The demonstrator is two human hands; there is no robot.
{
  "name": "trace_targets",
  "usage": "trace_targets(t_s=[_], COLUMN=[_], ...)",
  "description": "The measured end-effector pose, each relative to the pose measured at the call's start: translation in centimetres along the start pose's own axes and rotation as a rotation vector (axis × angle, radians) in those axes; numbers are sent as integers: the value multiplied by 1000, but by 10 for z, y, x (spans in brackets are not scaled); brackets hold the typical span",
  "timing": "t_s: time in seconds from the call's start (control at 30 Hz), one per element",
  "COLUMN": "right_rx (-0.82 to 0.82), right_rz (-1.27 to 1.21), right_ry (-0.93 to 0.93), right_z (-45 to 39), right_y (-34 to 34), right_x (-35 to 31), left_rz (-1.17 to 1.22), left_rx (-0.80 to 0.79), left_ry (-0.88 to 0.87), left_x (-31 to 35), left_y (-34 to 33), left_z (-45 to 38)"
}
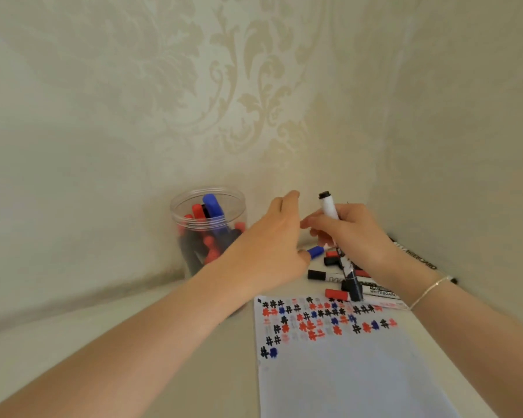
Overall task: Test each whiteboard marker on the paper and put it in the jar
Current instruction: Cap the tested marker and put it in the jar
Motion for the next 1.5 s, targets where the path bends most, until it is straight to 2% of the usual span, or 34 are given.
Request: trace_targets(t_s=[0.1, 0.17, 0.23, 0.3, 0.33, 0.43, 0.5, 0.87, 0.97, 1.03, 1.17, 1.33, 1.43, 1.5], right_rx=[187, 262, 315, 297, 230, -110, -227, -273, -240, -138, 91, 16, 13, 42], right_rz=[-18, -99, -196, -270, -325, -491, -508, -585, -531, -543, -568, -591, -427, -421], right_ry=[-9, -36, -73, -119, -142, -210, -227, -172, -136, -142, -223, -316, -344, -376], right_z=[5, 8, 11, 12, 12, 14, 19, 26, 24, 20, 28, 55, 65, 72], right_y=[21, 28, 30, 26, 19, -10, -17, -17, -9, 3, 27, -4, -31, -48], right_x=[-2, 1, 7, 14, 17, 18, 15, 10, 7, 12, 34, 61, 79, 91], left_rz=[397, 719, 904, 909, 879, 804, 816, 931, 837, 718, 392, 99, 42, 32], left_rx=[-187, -307, -333, -297, -280, -283, -322, -431, -444, -436, -267, -523, -564, -566], left_ry=[175, 185, 159, 133, 115, 59, 55, 83, 55, 65, 129, 165, 169, 162], left_x=[-14, -8, -2, -3, -1, 4, 7, 8, 7, 2, -39, -73, -78, -78], left_y=[-34, -50, -53, -50, -48, -47, -48, -57, -58, -58, -48, -91, -103, -105], left_z=[0, 1, 1, 0, 1, 6, 11, 22, 28, 30, 35, 73, 79, 77])
Point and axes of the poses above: each hand's wrist, its own z-axis away from the middle knuckle, its own y-axis out of the back of the hand, x = y × z, the point moved 10 cm from there along -z, towards the middle knuckle, and after that the axes turned 1 degree about y, right-handed, at the moved point
